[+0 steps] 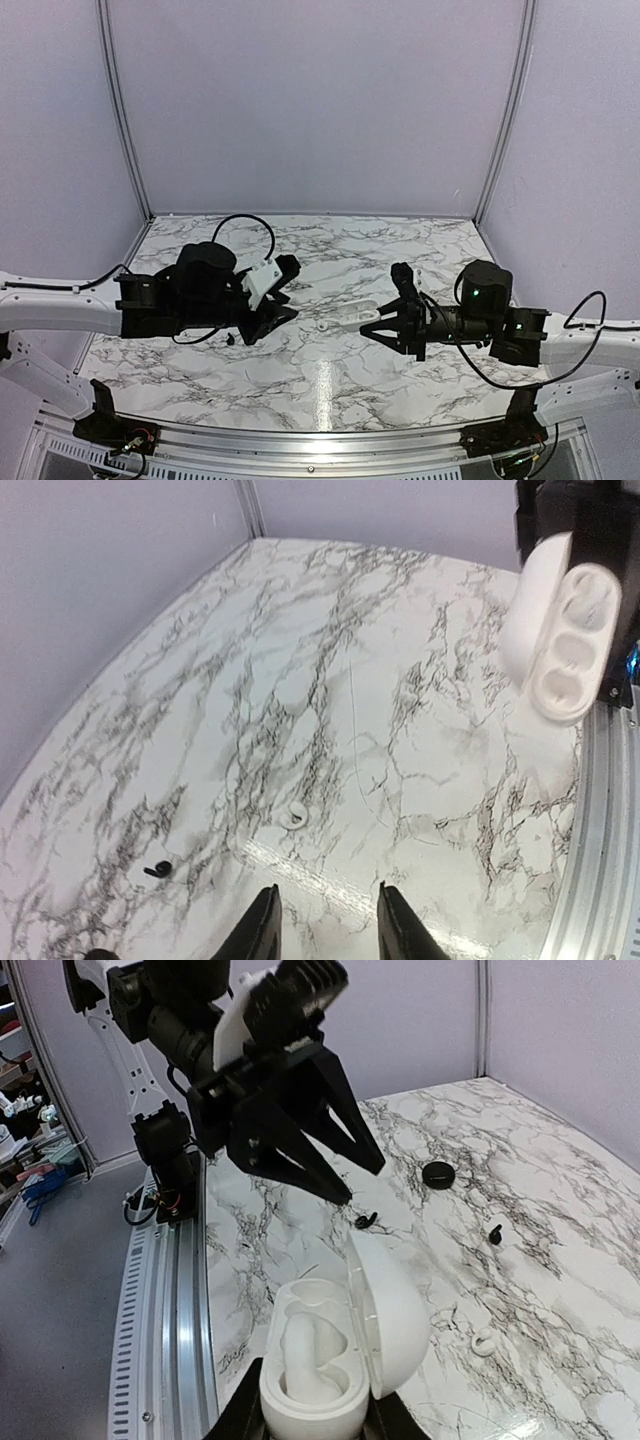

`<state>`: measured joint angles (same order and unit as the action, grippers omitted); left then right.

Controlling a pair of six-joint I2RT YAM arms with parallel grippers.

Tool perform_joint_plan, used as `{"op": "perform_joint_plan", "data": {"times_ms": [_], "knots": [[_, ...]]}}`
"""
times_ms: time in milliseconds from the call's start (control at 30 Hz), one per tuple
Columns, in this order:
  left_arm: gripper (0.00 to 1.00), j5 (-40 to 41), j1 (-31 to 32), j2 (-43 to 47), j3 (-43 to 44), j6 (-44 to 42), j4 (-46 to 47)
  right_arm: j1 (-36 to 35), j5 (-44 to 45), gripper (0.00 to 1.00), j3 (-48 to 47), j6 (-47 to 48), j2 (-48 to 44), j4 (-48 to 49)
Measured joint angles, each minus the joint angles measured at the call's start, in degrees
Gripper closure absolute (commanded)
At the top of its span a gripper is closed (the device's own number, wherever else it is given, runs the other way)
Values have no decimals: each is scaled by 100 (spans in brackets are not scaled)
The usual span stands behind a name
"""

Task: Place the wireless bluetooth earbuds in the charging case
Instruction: Move the left earbud to the center of the board.

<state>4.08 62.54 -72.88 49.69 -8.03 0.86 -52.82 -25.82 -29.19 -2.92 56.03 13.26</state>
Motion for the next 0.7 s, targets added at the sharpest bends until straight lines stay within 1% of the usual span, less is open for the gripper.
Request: {"op": "perform_joint_plan", "data": {"times_ms": [67,133,267,333,533,700], "knots": [[71,-142,-179,-435,-31,136,170,118,13,100,70,-83,-116,4],[71,-286,-326,-885,-28,339,358,210,42,100,129,-160,-203,-4],[70,-468,-466,-1683,-11,826,669,326,92,100,181,-192,-380,-59],[68,-542,-470,-1956,7,916,745,343,90,100,188,-197,-428,-55],[63,-717,-498,-2500,216,638,833,352,83,100,330,-197,-538,-46],[59,-962,-728,-3104,883,459,929,356,22,100,407,-195,-656,-44]]}}
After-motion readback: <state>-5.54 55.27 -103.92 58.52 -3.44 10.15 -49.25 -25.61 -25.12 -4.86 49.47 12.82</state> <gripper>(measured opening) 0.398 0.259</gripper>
